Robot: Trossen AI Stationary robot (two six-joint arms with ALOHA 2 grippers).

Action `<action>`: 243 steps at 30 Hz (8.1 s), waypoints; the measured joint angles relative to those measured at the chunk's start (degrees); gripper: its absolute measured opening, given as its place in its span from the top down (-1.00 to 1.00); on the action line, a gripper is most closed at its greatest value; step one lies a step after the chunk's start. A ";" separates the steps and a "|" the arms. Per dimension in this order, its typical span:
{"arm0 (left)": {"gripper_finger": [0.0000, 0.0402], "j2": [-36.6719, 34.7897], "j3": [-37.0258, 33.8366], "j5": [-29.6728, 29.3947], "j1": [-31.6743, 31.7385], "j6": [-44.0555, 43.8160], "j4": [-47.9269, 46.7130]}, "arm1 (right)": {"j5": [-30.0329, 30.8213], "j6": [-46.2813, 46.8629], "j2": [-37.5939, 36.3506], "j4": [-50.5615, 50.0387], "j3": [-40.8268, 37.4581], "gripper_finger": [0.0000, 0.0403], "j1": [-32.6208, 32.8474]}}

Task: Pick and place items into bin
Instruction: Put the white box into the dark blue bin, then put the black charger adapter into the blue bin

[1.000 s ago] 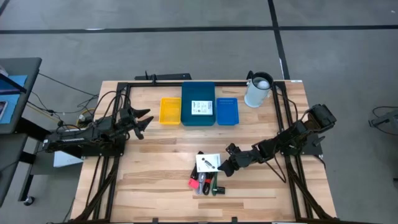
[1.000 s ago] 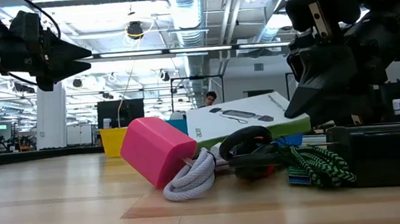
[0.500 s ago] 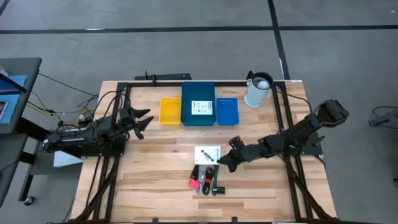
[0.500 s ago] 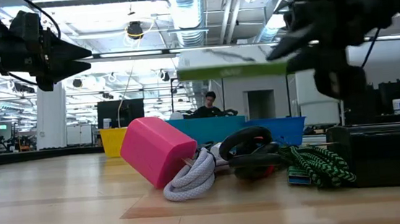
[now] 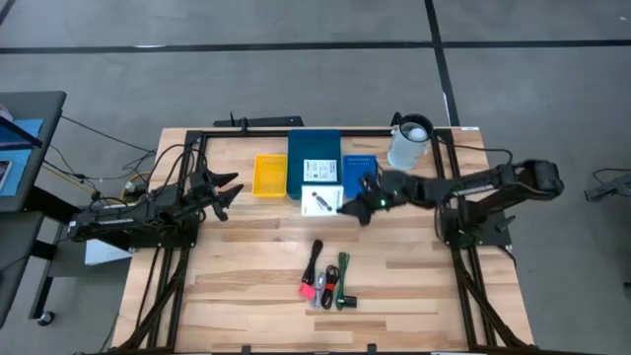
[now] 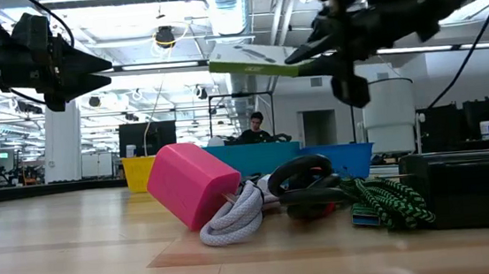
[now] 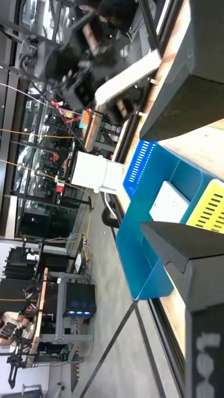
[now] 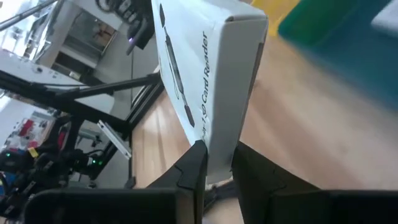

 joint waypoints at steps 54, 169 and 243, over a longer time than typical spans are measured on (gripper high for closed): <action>-0.06 0.00 -0.02 0.02 0.00 -0.02 -0.02 | -28.53 -11.33 23.83 -11.75 23.53 0.10 -23.40; -0.06 0.11 -0.01 -0.03 0.00 -0.02 0.00 | 18.02 -7.70 34.66 -71.84 50.92 -0.01 41.46; -0.06 0.09 -0.02 0.00 -0.02 -0.02 -0.02 | 18.53 -3.65 40.17 -65.28 50.85 -0.02 42.87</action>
